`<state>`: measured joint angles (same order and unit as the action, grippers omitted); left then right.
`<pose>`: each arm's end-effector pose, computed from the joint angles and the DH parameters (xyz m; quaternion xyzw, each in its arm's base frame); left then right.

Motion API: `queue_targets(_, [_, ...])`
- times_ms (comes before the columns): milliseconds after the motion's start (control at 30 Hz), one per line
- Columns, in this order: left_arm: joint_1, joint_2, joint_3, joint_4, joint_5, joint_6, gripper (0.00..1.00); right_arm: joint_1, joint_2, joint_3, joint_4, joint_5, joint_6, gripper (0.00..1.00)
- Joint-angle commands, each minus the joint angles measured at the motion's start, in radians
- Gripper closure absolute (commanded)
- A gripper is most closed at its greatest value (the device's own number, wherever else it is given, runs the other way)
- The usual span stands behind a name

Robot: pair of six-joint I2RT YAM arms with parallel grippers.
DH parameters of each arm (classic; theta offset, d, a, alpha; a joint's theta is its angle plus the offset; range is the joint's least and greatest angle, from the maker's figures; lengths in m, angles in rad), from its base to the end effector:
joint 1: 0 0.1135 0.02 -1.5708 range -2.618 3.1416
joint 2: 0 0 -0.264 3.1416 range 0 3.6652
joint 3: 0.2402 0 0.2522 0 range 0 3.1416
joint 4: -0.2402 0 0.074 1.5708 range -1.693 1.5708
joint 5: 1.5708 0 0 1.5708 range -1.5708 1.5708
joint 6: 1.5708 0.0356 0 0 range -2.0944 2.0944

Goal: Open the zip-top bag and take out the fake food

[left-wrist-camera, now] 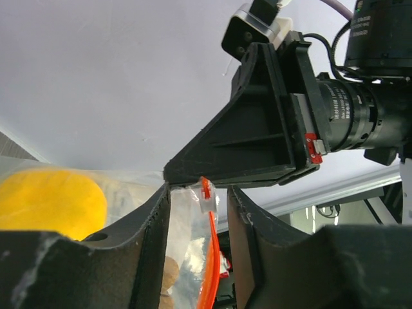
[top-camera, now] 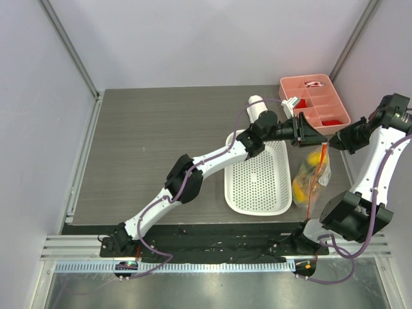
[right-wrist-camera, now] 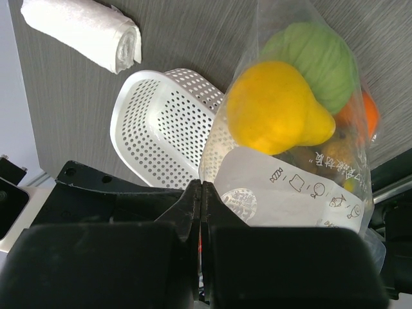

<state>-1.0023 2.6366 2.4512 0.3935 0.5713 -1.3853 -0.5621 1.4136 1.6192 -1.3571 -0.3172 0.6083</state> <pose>0.3093 -0.5198 0.2765 0.0998 0.6349 -0.7583 0.1093 0.2176 -0.1239 0.3845 0.5061 0.8233 0.1592 0.2019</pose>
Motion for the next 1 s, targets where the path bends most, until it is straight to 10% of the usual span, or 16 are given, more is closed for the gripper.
queue_targets(0, [-0.007, -0.003, 0.043, 0.093, 0.035, -0.027, 0.59, 0.005, -0.024, 0.005, -0.028, -0.016, 0.011, 0.99])
queue_targets(500, [-0.013, 0.005, 0.083, 0.03, 0.041, 0.009, 1.0, 0.005, -0.007, 0.008, -0.042, -0.02, 0.041, 0.99])
queue_targets(967, [-0.009, -0.09, 0.092, -0.214, 0.085, 0.264, 1.0, 0.007, 0.113, 0.111, -0.149, -0.031, 0.053, 0.99])
